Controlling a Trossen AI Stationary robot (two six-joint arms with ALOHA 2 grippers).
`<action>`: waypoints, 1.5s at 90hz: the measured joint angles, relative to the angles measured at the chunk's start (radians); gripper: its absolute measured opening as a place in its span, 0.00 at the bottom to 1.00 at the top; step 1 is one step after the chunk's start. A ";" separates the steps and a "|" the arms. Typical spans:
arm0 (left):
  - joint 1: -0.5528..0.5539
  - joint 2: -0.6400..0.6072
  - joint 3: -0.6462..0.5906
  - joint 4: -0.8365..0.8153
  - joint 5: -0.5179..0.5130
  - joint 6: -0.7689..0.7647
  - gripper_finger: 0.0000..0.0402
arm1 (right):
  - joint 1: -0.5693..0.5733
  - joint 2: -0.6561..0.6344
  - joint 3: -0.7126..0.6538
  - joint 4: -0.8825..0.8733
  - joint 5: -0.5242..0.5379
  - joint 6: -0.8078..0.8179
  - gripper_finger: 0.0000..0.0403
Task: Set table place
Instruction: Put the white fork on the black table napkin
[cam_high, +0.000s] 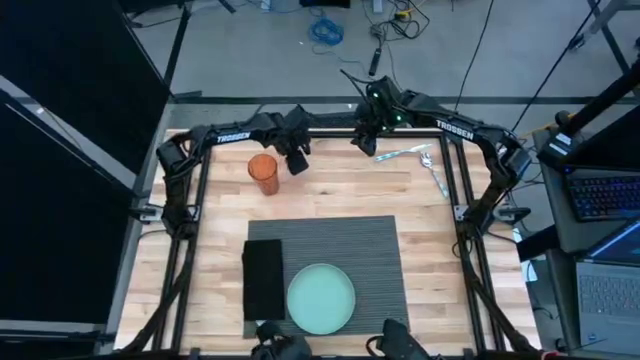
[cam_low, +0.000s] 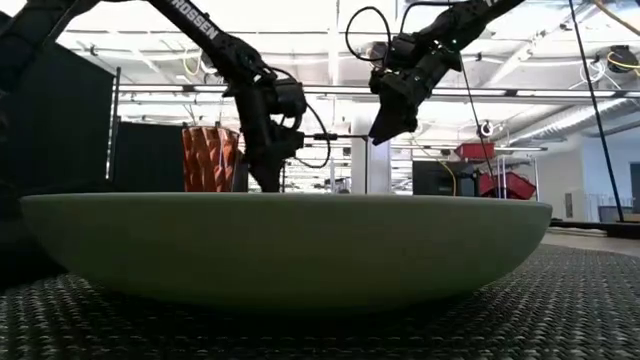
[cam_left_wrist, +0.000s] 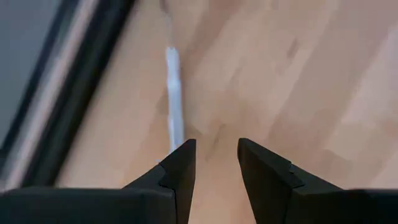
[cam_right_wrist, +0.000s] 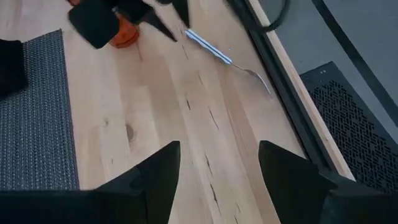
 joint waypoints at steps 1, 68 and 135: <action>0.003 0.000 0.001 0.003 0.000 0.000 0.27 | 0.000 0.000 0.000 0.001 0.000 0.000 0.50; 0.088 0.096 0.070 -0.073 0.141 -0.005 0.27 | 0.001 0.000 0.000 -0.009 -0.001 -0.010 0.50; 0.124 0.163 0.070 -0.132 0.143 -0.008 0.27 | 0.014 0.000 0.000 -0.019 -0.001 -0.030 0.50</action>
